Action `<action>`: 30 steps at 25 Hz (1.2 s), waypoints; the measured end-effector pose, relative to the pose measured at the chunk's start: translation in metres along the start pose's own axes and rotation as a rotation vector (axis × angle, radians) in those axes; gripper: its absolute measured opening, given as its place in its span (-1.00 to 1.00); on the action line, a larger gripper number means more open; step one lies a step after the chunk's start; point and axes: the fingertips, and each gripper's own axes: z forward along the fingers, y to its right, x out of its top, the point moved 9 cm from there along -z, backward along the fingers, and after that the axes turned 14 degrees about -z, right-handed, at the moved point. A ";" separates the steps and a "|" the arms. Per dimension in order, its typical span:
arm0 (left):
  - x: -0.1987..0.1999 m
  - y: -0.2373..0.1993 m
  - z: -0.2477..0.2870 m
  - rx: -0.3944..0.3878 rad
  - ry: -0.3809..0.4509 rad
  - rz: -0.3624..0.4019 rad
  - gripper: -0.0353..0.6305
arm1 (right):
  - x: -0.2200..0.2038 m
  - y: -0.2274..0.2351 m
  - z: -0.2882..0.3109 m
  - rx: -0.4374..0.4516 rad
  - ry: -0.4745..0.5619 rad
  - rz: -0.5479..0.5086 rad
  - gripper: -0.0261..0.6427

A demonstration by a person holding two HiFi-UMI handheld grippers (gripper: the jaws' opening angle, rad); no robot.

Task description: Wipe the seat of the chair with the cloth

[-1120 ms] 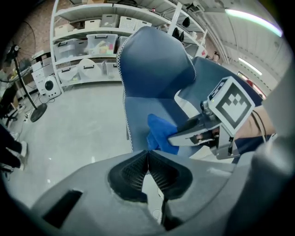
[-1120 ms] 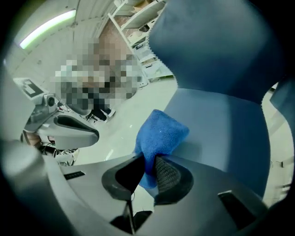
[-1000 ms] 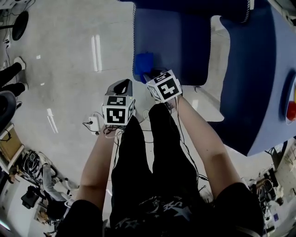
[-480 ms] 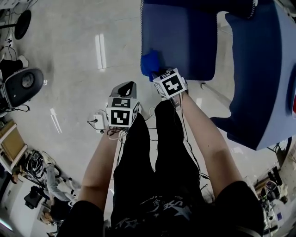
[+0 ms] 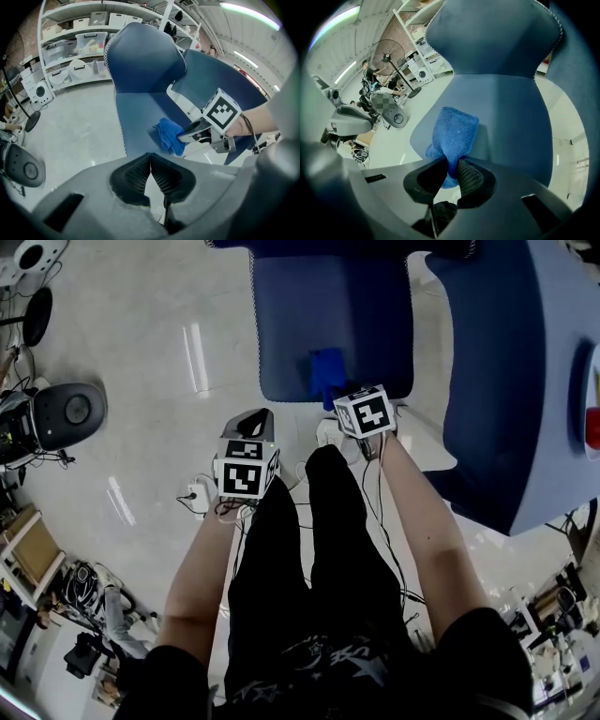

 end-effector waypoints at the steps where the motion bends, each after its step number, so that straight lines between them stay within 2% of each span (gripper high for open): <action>1: 0.002 0.006 0.003 -0.001 -0.002 0.005 -0.83 | -0.006 0.007 -0.005 -0.009 -0.002 0.013 -0.76; 12: 0.020 0.069 0.029 0.002 0.000 0.043 -0.83 | -0.060 0.083 -0.045 -0.110 -0.053 0.076 -0.76; 18: 0.030 0.093 0.031 0.003 0.014 0.051 -0.83 | -0.081 0.117 -0.066 -0.169 -0.071 0.150 -0.76; 23: 0.032 0.098 0.031 0.008 0.013 0.046 -0.83 | -0.092 0.126 -0.073 -0.194 -0.080 0.202 -0.76; 30: 0.026 0.097 0.026 0.025 0.033 0.016 -0.83 | -0.085 0.123 -0.076 -0.198 -0.061 0.199 -0.76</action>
